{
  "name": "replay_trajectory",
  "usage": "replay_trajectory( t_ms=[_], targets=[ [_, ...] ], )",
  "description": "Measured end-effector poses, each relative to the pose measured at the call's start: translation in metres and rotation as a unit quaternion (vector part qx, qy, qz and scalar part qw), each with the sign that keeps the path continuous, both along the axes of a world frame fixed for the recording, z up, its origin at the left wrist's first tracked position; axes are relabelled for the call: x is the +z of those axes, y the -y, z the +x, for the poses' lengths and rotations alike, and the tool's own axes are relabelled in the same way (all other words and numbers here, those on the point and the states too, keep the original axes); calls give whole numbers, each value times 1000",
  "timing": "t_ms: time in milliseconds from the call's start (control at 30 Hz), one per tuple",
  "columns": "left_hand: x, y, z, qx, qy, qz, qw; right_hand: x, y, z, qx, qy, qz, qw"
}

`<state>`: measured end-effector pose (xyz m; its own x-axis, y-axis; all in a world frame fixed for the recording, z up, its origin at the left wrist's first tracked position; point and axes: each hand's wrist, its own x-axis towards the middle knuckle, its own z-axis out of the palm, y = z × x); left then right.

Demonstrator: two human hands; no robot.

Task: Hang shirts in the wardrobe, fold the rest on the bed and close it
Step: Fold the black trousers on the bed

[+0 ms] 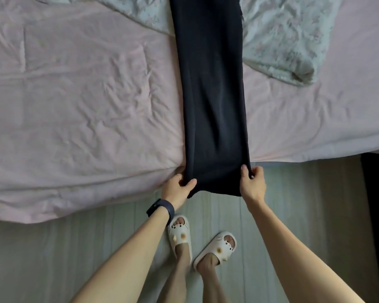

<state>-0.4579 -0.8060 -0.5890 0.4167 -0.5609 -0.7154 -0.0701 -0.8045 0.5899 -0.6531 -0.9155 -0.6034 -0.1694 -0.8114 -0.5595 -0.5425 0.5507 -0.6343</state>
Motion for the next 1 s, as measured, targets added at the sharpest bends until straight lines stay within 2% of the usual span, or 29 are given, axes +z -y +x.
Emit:
replay_trajectory(
  t_ms=[100, 300, 433, 567, 800, 867, 1000],
  targets=[
    [-12, -1, 0, -32, -46, -14, 998, -11, -1, -2, -20, 26, 26, 999],
    [-34, -27, -4, -52, -47, 18, 997, -25, -20, -29, 47, 84, 108, 989],
    [-23, -53, -20, -27, -77, 37, 996, -14, -44, -62, 77, 93, 155, 980],
    [3, -76, -37, 0, -68, 31, 997, 15, -64, -96, 84, 108, 152, 979],
    [73, -107, -73, 72, -126, 9, 989, 89, -94, -129, 49, 140, 115, 982],
    [88, -112, -81, 94, -110, 9, 989, 104, -94, -127, 34, 126, 95, 987],
    [110, -123, -90, 123, -20, 13, 992, 129, -96, -129, 29, 86, 72, 993]
  ],
)
